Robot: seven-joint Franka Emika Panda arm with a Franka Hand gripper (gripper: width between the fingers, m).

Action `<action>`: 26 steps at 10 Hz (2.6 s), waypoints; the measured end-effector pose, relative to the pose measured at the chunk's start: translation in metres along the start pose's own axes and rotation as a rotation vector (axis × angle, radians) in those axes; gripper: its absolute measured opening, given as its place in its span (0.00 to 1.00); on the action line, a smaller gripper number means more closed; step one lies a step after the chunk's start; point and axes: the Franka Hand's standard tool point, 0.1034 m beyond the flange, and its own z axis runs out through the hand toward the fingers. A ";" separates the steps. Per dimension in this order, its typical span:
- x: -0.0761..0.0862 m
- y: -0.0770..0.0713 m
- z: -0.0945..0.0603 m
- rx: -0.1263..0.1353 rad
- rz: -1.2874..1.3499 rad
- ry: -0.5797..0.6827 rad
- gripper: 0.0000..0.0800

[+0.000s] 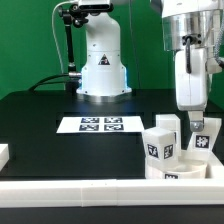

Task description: Assemble stool

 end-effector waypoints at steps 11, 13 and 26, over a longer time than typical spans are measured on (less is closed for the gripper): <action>-0.013 -0.006 -0.019 -0.035 -0.389 -0.022 0.81; -0.016 -0.005 -0.020 -0.037 -0.616 -0.003 0.81; -0.021 -0.004 -0.014 -0.047 -1.921 0.044 0.81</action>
Offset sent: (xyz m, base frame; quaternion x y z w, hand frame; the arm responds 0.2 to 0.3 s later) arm 0.0065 -0.0026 0.0181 -0.0159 -0.0011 -0.0625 0.9979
